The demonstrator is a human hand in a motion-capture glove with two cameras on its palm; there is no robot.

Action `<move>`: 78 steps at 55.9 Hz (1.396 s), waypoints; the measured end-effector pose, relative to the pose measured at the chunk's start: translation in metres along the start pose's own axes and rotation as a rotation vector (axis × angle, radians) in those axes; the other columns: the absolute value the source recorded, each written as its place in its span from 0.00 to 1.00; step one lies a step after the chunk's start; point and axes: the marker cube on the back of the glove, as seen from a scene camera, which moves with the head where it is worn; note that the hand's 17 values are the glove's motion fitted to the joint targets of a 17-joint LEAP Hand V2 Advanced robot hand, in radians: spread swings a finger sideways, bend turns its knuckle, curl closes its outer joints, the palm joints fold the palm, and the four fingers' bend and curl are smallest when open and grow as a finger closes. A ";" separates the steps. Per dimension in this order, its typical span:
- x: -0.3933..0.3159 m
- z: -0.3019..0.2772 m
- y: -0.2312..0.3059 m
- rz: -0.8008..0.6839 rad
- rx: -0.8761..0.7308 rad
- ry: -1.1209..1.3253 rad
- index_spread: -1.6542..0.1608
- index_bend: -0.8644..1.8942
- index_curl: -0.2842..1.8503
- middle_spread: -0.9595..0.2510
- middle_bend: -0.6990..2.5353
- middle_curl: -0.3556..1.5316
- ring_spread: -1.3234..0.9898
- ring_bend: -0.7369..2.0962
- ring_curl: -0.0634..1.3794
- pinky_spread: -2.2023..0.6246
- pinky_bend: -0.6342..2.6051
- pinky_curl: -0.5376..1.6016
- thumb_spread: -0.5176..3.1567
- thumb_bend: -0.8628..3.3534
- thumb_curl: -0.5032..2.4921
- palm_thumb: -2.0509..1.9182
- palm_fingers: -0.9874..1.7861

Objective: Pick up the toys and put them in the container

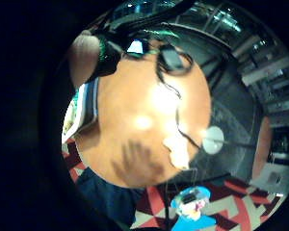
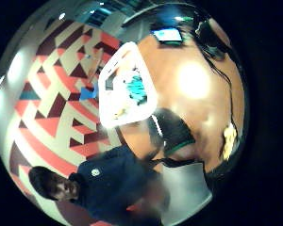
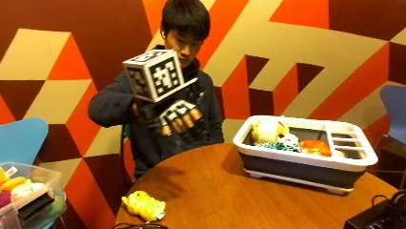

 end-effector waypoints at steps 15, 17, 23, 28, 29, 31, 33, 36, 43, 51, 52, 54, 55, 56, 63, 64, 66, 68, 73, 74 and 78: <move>0.125 0.039 0.036 0.307 -0.137 0.217 0.80 0.48 0.48 0.73 0.34 0.50 0.51 0.44 0.29 0.77 0.47 0.44 0.51 0.20 0.32 0.58 0.30; 0.129 0.051 0.040 0.354 -0.155 0.232 0.80 0.49 0.47 0.74 0.32 0.49 0.52 0.42 0.28 0.77 0.46 0.43 0.51 0.20 0.32 0.58 0.30; 0.137 0.086 0.040 0.421 -0.253 0.347 0.82 0.54 0.48 0.79 0.25 0.44 0.55 0.32 0.22 0.78 0.45 0.42 0.50 0.20 0.31 0.58 0.26; 0.141 0.103 0.034 0.436 -0.251 0.420 0.83 0.57 0.48 0.81 0.24 0.40 0.56 0.30 0.20 0.78 0.42 0.42 0.50 0.20 0.31 0.58 0.27; 0.142 0.106 0.033 0.438 -0.249 0.425 0.83 0.58 0.48 0.82 0.24 0.40 0.56 0.30 0.19 0.78 0.42 0.41 0.50 0.20 0.30 0.58 0.27; 0.144 0.111 0.031 0.440 -0.248 0.429 0.83 0.59 0.48 0.82 0.24 0.39 0.56 0.29 0.18 0.78 0.42 0.41 0.50 0.20 0.30 0.58 0.27; 0.145 0.117 0.029 0.436 -0.251 0.421 0.84 0.61 0.48 0.82 0.24 0.38 0.57 0.29 0.17 0.78 0.41 0.41 0.50 0.20 0.30 0.58 0.28; 0.146 0.123 0.027 0.425 -0.249 0.396 0.84 0.62 0.48 0.82 0.24 0.37 0.57 0.29 0.16 0.78 0.40 0.41 0.49 0.20 0.30 0.58 0.28; 0.143 0.130 0.025 0.377 -0.177 0.309 0.85 0.67 0.49 0.80 0.27 0.36 0.57 0.29 0.13 0.78 0.38 0.40 0.51 0.22 0.31 0.62 0.32; 0.133 0.122 0.024 0.294 -0.066 0.263 0.83 0.72 0.49 0.75 0.33 0.40 0.56 0.29 0.10 0.78 0.35 0.39 0.50 0.24 0.33 0.67 0.37; 0.132 0.120 0.025 0.287 -0.058 0.256 0.83 0.72 0.49 0.74 0.34 0.40 0.56 0.30 0.10 0.78 0.34 0.39 0.50 0.24 0.34 0.67 0.38; 0.127 0.113 0.025 0.270 -0.046 0.236 0.83 0.72 0.49 0.73 0.36 0.41 0.55 0.30 0.09 0.78 0.34 0.38 0.49 0.24 0.34 0.67 0.38; 0.124 0.110 0.026 0.261 -0.039 0.222 0.83 0.72 0.49 0.72 0.37 0.42 0.55 0.30 0.09 0.78 0.34 0.38 0.49 0.24 0.34 0.68 0.38; 0.120 0.106 0.026 0.250 -0.031 0.208 0.83 0.72 0.49 0.71 0.38 0.42 0.55 0.31 0.09 0.78 0.33 0.38 0.48 0.24 0.35 0.68 0.39; 0.086 0.068 0.023 0.127 0.074 0.103 0.83 0.73 0.50 0.66 0.42 0.45 0.53 0.31 0.09 0.78 0.32 0.38 0.47 0.24 0.36 0.69 0.40; 0.079 0.061 0.023 0.110 0.090 0.083 0.83 0.73 0.50 0.66 0.43 0.45 0.53 0.31 0.09 0.78 0.32 0.38 0.47 0.24 0.36 0.69 0.40; 0.061 0.046 0.023 0.074 0.124 0.036 0.83 0.73 0.50 0.65 0.44 0.46 0.52 0.31 0.09 0.78 0.32 0.39 0.46 0.24 0.37 0.70 0.40; 0.038 0.030 0.023 0.039 0.175 -0.019 0.83 0.73 0.50 0.64 0.44 0.46 0.52 0.31 0.09 0.78 0.32 0.39 0.46 0.24 0.37 0.70 0.40; -0.015 0.001 0.016 -0.052 0.281 -0.116 0.84 0.73 0.50 0.61 0.46 0.47 0.51 0.32 0.09 0.78 0.31 0.39 0.45 0.23 0.38 0.70 0.40; -0.026 -0.003 0.013 -0.076 0.288 -0.129 0.84 0.73 0.50 0.61 0.46 0.47 0.51 0.32 0.09 0.78 0.31 0.39 0.44 0.23 0.38 0.70 0.41; -0.072 -0.016 -0.004 -0.163 0.293 -0.193 0.84 0.73 0.51 0.60 0.47 0.48 0.50 0.32 0.10 0.78 0.32 0.39 0.44 0.23 0.39 0.70 0.41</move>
